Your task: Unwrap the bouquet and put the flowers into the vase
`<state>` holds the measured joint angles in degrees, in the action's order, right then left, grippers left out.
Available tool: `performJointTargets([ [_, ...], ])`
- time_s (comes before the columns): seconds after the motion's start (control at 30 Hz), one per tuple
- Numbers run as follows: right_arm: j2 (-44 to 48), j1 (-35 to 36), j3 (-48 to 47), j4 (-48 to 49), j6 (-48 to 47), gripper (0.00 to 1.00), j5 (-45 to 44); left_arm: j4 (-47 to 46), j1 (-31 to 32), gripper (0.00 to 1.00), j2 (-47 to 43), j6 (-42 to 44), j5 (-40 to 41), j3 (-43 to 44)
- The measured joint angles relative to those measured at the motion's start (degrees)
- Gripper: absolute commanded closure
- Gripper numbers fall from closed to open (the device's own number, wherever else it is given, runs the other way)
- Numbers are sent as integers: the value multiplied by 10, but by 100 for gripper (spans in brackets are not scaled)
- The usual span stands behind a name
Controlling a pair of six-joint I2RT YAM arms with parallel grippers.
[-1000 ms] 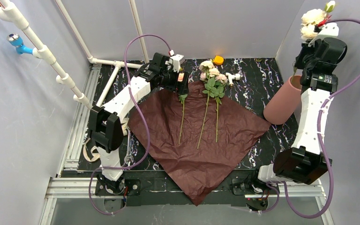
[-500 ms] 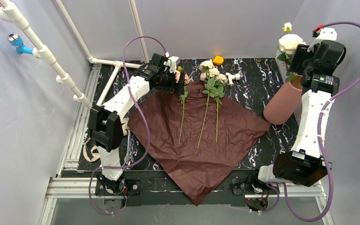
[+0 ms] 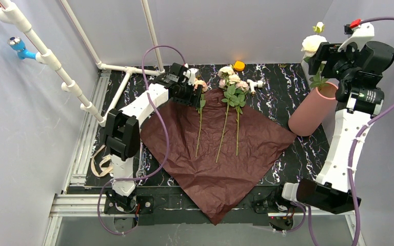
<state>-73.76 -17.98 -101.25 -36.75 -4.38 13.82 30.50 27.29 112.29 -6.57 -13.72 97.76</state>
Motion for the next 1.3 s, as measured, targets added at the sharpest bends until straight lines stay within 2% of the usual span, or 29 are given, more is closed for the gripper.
performJointTargets([
  [0.17, 18, 0, 0, -1, 17, 18, 111, 0, 12, 35, 28, 2, 17, 0],
  [0.37, 2, 11, -2, -15, 23, 20, 177, 0, 47, 43, 52, -1, 48, 0],
  [0.6, -30, 85, -3, -50, -4, 20, 176, -7, 82, 51, 95, -14, 89, 0],
  [0.83, -46, 158, -4, -68, -25, 21, 151, -12, 86, 63, 135, -18, 140, 14],
  [0.93, -51, 179, -3, -67, -25, 21, 143, -16, 86, 73, 138, -14, 157, 21],
  [1.1, -51, 217, 17, -45, -20, 22, 128, -17, 85, 100, 138, -6, 177, 22],
  [1.3, -52, 246, 68, -7, 10, 22, 122, -20, 80, 100, 134, -16, 172, 22],
])
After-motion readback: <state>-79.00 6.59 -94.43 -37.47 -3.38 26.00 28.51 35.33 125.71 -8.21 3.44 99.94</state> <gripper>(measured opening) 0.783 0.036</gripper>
